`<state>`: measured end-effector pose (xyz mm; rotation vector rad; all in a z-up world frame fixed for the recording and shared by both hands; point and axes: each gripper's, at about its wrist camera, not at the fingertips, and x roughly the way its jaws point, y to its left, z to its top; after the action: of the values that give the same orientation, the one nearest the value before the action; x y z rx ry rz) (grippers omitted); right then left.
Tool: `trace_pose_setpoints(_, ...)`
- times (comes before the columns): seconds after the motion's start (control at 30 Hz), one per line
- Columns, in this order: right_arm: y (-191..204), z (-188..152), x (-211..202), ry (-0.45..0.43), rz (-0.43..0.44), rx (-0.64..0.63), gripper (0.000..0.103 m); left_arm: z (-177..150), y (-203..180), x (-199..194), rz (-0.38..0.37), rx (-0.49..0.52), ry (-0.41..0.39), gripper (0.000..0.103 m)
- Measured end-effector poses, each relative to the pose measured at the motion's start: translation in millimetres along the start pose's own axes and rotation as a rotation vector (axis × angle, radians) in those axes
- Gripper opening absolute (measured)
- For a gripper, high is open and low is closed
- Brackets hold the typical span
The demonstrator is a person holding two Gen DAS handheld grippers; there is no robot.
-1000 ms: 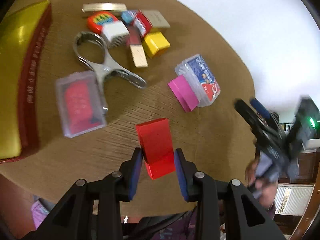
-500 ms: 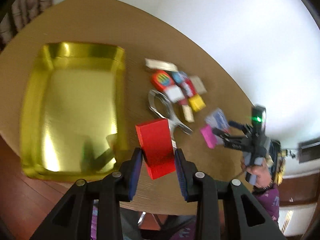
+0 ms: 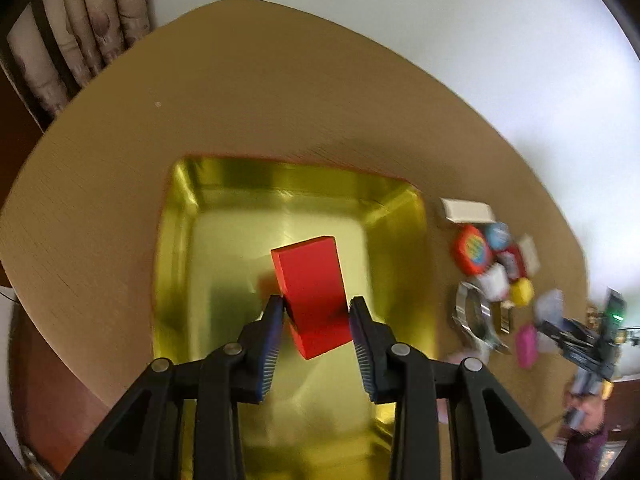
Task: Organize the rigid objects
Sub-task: 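Carry the red block into the tin with the left tool while the right tool grasps the floss box, then lower the floss box into the tin and open the right tool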
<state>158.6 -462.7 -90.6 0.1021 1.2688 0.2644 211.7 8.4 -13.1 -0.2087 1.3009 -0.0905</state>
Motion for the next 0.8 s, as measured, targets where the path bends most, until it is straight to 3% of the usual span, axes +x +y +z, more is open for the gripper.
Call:
trace_pose_setpoints(0.2,-16,-4,-23,-0.031,0.029,0.057,0.061,12,1,-1,0.159,0.095,-0.101,0.036)
trace_pose_setpoints(0.3,-8,-3,-35,-0.053,0.033,0.069,0.061,9,4,-7,0.166,0.092,-0.126,0.036)
trace_pose_setpoints(0.43,13,6,-60,-0.098,0.094,0.066,0.061,-20,20,-35,0.097,0.014,-0.202,0.036)
trace_pose_setpoints(0.63,116,37,-91,-0.145,0.290,-0.049,0.061,-75,54,-67,0.067,-0.090,-0.244,0.036)
trace_pose_setpoints(0.73,188,58,-80,-0.115,0.417,-0.103,0.061,-107,69,-75,0.100,-0.112,-0.276,0.037)
trace_pose_setpoints(0.8,231,69,-62,-0.084,0.448,-0.116,0.061,-120,71,-77,0.134,-0.091,-0.284,0.037)
